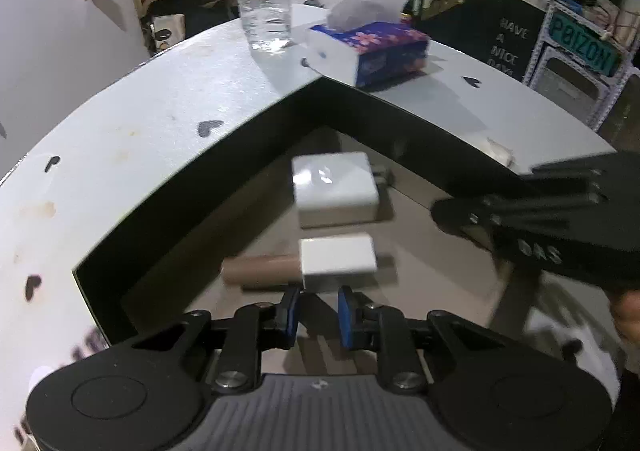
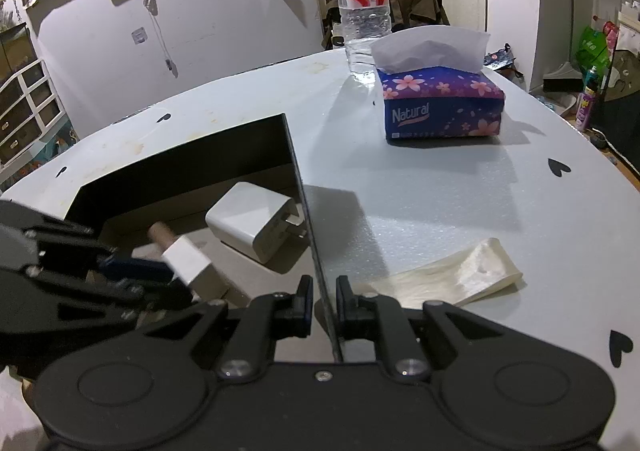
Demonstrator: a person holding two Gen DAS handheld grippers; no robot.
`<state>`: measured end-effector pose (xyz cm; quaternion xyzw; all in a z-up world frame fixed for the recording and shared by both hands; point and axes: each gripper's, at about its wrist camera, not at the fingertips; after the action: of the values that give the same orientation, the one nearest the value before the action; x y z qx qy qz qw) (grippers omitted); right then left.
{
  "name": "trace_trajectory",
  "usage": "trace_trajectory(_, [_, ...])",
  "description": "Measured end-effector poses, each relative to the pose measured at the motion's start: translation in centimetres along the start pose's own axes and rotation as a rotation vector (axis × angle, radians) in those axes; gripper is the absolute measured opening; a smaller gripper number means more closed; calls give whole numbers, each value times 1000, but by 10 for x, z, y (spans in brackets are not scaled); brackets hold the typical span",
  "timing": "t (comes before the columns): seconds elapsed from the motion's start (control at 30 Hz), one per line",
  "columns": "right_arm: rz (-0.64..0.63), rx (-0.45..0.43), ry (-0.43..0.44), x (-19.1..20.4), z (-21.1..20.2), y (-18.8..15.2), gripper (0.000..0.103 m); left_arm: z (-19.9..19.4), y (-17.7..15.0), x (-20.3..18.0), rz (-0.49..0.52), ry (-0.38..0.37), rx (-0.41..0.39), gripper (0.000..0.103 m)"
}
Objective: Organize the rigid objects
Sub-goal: 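Lower the rod with cube into the black box and open the left tool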
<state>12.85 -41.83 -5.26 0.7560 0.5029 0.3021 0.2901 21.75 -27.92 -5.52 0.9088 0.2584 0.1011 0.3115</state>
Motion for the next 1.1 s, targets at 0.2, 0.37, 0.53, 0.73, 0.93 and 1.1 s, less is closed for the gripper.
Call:
trace_trajectory(0.2, [3, 1, 3, 0, 0, 0, 13, 9, 13, -2, 4, -12, -6, 22])
trace_trajectory(0.37, [3, 1, 3, 0, 0, 0, 13, 13, 18, -4, -3, -12, -22, 22])
trace_trajectory(0.53, [4, 0, 4, -1, 0, 0, 13, 5, 14, -2, -31, -20, -43, 34])
trace_trajectory(0.73, [5, 5, 7, -1, 1, 0, 13, -21, 4, -3, -73, -23, -108, 67])
trace_trajectory(0.93, [-1, 17, 7, -1, 3, 1, 13, -56, -11, -8, -105, -21, -195, 87])
trace_trajectory(1.1, [-12, 24, 6, -1, 5, 2, 13, -89, -26, -10, -138, 24, -279, 98])
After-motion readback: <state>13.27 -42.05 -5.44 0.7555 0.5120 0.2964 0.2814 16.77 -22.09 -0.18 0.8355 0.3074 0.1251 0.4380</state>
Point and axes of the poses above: each gripper's, at about its wrist camera, not at the fingertips, and z roughly the way its jaws point, x to its left, y to its top, and after that the axes turned 6 degrees about -x, right-handed
